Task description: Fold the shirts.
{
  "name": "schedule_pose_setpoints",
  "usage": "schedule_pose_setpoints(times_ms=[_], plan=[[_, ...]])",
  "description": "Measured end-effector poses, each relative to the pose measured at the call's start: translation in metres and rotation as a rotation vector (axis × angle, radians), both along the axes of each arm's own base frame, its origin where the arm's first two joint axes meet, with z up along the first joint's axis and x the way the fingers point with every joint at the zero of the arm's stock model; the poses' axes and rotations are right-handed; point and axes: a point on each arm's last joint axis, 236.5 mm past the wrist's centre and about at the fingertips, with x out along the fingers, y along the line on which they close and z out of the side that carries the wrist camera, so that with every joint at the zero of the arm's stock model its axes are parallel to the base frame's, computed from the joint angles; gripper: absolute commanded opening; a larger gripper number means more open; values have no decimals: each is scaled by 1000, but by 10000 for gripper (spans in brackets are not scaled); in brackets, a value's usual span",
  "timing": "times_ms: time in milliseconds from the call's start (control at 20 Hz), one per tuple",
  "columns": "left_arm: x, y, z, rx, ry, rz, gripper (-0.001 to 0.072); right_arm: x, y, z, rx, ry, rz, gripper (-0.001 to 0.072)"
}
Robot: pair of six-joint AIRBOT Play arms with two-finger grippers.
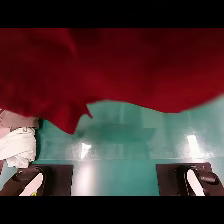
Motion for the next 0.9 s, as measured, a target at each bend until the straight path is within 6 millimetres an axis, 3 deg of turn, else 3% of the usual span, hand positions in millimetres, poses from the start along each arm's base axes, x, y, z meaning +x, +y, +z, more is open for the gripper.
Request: schedule_pose_setpoints(times_ms=[150, 250, 300, 450, 600, 750, 900], plan=[[-20, -10, 8, -5, -29, -50, 28, 3, -9, -3, -31, 112, -44, 13], [-9, -6, -5, 10, 22, -27, 28, 20, -21, -23, -13, 256, -69, 13], [8, 0, -21, 18, 81, 1, 28, 31, -29, -37, 5, 341, -81, 13], [67, 10, -87, 43, 309, 45, 29, 71, -56, -99, 84, 631, -97, 12], [135, 16, -180, 70, 599, 59, 29, 106, -69, -183, 173, 945, -63, 13], [192, 20, -267, 85, 842, 57, 29, 135, -66, -264, 228, 1209, -4, 12], [236, 23, -343, 112, 1021, 49, 30, 167, -51, -330, 244, 1361, 56, 12]])
